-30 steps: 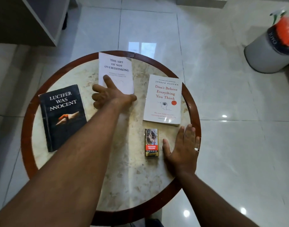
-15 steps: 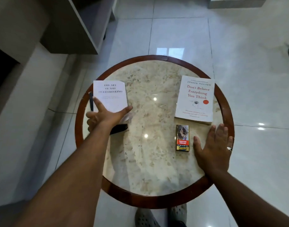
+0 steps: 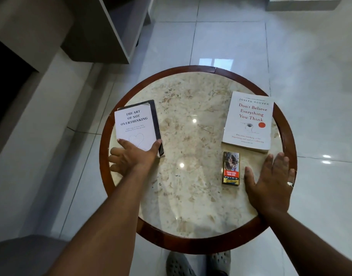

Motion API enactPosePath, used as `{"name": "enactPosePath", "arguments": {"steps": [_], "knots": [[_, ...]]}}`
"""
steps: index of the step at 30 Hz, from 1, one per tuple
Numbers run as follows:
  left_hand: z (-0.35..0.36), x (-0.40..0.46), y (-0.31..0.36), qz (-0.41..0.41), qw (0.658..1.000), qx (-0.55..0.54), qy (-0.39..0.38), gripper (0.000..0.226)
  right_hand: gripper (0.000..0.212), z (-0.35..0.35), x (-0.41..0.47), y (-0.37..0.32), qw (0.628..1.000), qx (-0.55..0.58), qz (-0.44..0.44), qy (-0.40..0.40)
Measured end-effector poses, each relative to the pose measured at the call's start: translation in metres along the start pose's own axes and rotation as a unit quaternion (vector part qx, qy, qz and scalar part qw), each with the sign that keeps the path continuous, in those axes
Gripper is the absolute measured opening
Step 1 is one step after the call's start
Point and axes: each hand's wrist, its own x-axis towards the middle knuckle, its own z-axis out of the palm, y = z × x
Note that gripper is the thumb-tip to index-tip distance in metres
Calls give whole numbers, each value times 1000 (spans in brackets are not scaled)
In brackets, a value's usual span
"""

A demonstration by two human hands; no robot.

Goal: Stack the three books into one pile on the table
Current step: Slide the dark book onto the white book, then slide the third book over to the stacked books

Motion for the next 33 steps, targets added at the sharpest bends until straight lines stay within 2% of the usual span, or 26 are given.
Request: {"name": "enactPosePath", "arguments": {"steps": [8, 19, 22, 24, 26, 30, 33], "knots": [[6, 2, 17, 6, 1000, -21, -6, 144, 88, -1, -1, -1, 1000, 0, -1, 2], [19, -1, 28, -6, 999, -30, 15, 135, 90, 1, 0, 1, 1000, -4, -2, 4], [15, -5, 33, -4, 999, -29, 19, 141, 90, 0, -1, 1, 1000, -7, -3, 5], [15, -14, 43, 54, 998, -29, 34, 146, 90, 0, 0, 0, 1000, -8, 0, 9], [19, -31, 68, 153, 987, -41, 23, 143, 90, 0, 0, 0, 1000, -8, 1, 10], [38, -87, 154, 342, 937, -27, -69, 128, 90, 1, 1, 0, 1000, -7, 6, 7], [61, -134, 203, 389, 911, 1, -133, 126, 89, 1, 3, 0, 1000, -21, 7, 2]]}}
